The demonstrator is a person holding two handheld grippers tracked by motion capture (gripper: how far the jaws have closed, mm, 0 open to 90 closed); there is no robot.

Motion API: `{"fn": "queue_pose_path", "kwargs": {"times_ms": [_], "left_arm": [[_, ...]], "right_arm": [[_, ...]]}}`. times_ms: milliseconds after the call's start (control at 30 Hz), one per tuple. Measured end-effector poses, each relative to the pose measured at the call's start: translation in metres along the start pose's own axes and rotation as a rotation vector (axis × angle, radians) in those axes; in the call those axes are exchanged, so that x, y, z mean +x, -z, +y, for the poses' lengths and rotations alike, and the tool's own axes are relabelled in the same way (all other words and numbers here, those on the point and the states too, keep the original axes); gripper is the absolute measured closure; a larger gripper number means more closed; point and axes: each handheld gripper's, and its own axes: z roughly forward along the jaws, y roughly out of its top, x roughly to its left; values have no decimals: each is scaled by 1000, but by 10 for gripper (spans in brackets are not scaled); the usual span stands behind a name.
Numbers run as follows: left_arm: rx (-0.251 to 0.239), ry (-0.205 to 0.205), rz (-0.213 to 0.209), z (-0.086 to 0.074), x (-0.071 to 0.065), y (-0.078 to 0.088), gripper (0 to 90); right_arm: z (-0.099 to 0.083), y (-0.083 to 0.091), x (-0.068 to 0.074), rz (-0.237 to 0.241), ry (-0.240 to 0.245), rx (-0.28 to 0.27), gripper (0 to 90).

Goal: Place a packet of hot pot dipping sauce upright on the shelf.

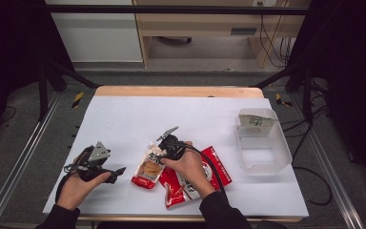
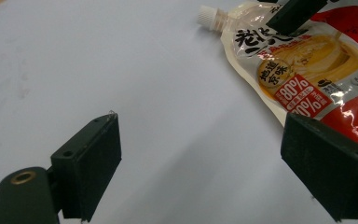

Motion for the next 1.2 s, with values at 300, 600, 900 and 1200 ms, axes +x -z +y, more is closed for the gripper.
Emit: {"fn": "queue_pose_path", "kwargs": {"times_ms": [300,600,900,1200], "left_arm": [[-1,1,0,1,0,0,123],[-1,3,0,0,1,1,124],[-3,0,0,2,2,4,126],[-7,11,2,1,8,12,126]], "right_arm": [[-1,3,3,-17,16,22,663],[0,6,7,-2,43,3,864],[11,26,12,0,78,-60,887],[25,70,32,34,163,-212,895]]}}
